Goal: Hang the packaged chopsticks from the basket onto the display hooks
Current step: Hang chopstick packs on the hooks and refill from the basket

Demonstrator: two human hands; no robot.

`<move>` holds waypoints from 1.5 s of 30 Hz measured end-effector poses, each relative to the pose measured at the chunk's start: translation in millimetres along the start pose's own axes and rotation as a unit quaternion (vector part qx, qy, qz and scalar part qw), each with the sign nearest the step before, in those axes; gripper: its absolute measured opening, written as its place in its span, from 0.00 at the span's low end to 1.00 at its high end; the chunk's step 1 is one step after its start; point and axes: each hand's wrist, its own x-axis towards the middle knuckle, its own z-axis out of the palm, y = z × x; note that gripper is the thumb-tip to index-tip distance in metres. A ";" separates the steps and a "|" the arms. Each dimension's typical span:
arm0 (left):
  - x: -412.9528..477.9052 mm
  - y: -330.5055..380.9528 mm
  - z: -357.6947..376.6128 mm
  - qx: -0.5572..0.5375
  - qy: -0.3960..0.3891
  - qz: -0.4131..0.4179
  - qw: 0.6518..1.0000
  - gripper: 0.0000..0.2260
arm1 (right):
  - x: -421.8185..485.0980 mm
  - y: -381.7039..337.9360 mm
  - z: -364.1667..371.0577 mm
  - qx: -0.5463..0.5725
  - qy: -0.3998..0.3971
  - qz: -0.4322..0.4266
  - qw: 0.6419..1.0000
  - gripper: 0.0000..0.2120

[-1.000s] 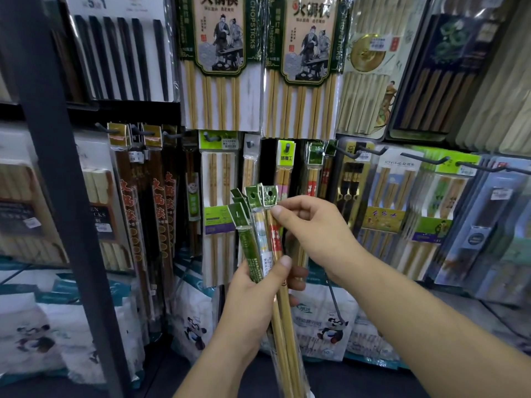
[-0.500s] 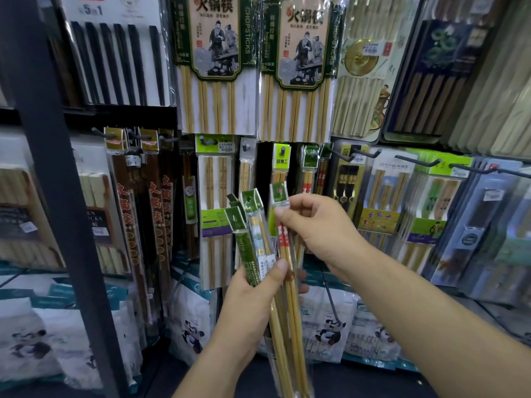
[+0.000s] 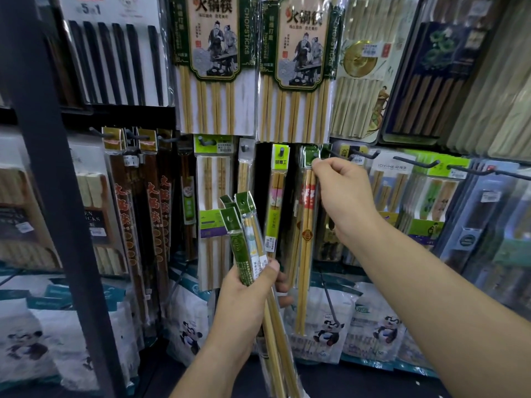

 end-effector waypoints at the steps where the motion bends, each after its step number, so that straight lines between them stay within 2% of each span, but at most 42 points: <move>1: 0.3 -0.6 -0.2 -0.001 0.001 -0.001 1.000 0.09 | 1.5 2.2 0.6 -0.001 0.004 0.001 1.000 0.18; 8: 1.3 -0.9 -2.6 0.036 0.007 -0.016 0.999 0.07 | 11.1 13.8 5.3 -0.058 0.049 -0.007 0.997 0.23; 11: 0.1 1.0 -2.8 0.036 -0.001 -0.016 0.999 0.02 | 5.9 19.0 6.3 -0.088 0.072 -0.005 0.994 0.18; 13: -1.1 2.0 -2.3 0.032 -0.008 -0.015 0.999 0.03 | -4.8 22.6 4.8 -0.098 0.077 -0.007 0.992 0.17; 15: -2.9 3.7 -1.2 0.034 -0.021 -0.015 0.999 0.05 | -19.8 23.6 3.2 -0.101 0.029 -0.024 0.994 0.17; 19: -6.0 5.5 2.5 0.034 -0.042 -0.004 0.999 0.09 | -46.9 18.6 6.4 -0.126 -0.163 -0.042 0.978 0.10; 21: -6.7 6.0 4.0 0.026 -0.040 0.000 0.999 0.09 | -50.7 15.5 7.7 -0.131 -0.179 -0.051 0.974 0.09; 30: -7.1 5.8 5.5 0.022 -0.038 -0.002 0.999 0.10 | -49.2 17.9 3.6 -0.093 -0.178 -0.027 0.979 0.11; 35: -6.6 5.3 5.8 -0.013 -0.037 0.001 0.999 0.13 | -45.1 24.6 0.1 -0.014 -0.167 0.007 0.986 0.10; 38: -5.8 5.0 3.7 -0.021 -0.032 -0.002 0.999 0.11 | -44.7 24.1 -3.6 -0.029 -0.173 0.004 0.985 0.12; 42: -2.9 3.2 -1.0 0.063 0.021 0.010 0.998 0.11 | -33.7 14.9 -8.8 -0.041 -0.111 -0.008 0.993 0.15; 45: -1.9 2.9 -2.0 0.038 0.015 -0.007 0.999 0.09 | -17.0 5.3 -11.8 -0.037 -0.044 -0.027 0.998 0.18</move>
